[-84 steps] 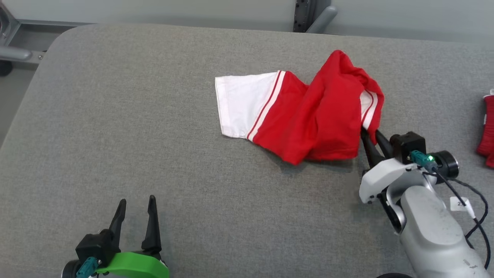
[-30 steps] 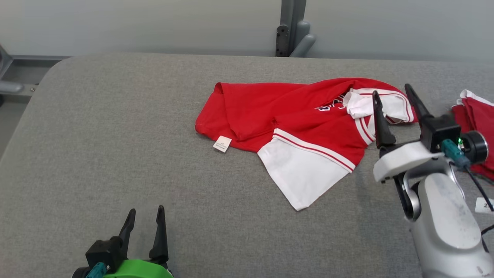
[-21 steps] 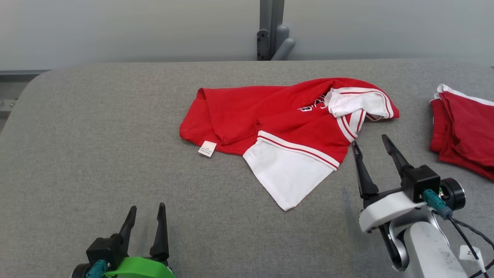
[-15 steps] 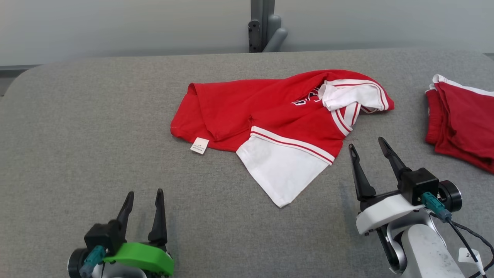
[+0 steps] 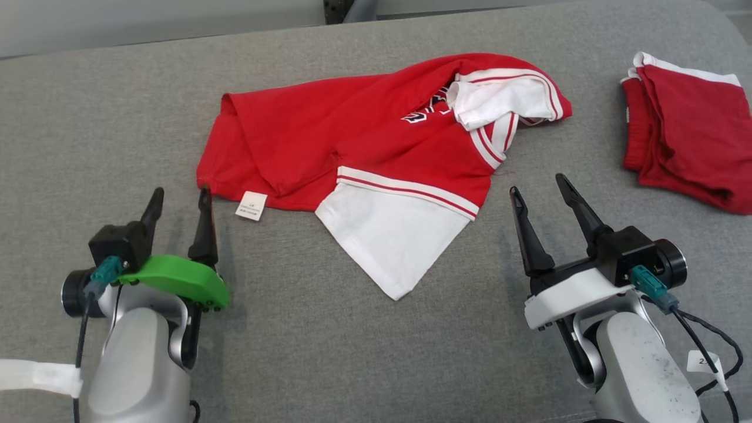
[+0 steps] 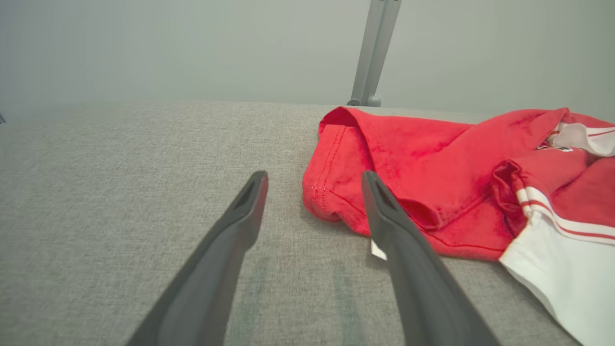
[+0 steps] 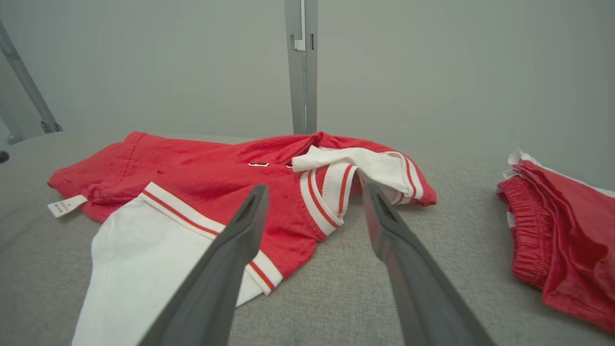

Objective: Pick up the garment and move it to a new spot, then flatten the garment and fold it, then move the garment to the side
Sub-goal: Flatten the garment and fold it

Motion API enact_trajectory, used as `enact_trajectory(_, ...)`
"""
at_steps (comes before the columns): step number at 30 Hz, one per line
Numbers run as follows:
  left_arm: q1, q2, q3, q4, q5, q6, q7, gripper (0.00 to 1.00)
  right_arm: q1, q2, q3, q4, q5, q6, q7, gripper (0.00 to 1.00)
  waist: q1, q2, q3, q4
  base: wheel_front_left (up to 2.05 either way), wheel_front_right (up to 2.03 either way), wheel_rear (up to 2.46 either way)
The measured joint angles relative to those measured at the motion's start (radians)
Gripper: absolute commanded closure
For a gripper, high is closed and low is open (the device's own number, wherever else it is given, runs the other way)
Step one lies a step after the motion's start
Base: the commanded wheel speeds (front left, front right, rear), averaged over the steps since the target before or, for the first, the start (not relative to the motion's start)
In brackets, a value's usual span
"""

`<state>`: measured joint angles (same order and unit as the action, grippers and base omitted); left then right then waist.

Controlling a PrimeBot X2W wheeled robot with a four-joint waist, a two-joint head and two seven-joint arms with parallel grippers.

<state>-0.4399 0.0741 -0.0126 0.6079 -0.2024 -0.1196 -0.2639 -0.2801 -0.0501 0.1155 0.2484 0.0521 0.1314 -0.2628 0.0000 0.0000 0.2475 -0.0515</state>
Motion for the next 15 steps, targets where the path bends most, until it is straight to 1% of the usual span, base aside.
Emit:
enact_trajectory(3,-0.059,0.014,0.026,0.056,-0.001,-0.004,0.000,0.00,-0.004,0.000,0.007,-0.002,0.007,0.000,0.000,0.00,0.0000,0.0000,0.029,-0.027,0.00,0.00,0.00)
enact_trajectory(4,-0.085,0.027,0.044,0.088,-0.001,-0.004,0.000,0.00,-0.013,0.000,0.006,-0.001,0.009,0.000,0.000,0.00,0.0000,0.0000,0.047,-0.045,0.00,0.00,0.00)
enact_trajectory(9,-0.126,0.049,0.066,0.191,0.015,-0.004,0.000,0.00,-0.024,0.000,0.006,-0.001,0.014,0.000,0.000,0.00,0.0000,0.0000,0.089,-0.086,0.00,0.00,0.00)
enact_trajectory(15,-0.157,0.055,0.087,0.211,0.026,-0.004,-0.001,0.00,-0.035,0.000,-0.004,-0.007,0.016,0.000,0.000,0.00,0.0000,0.0000,0.134,-0.115,0.00,0.00,0.00)
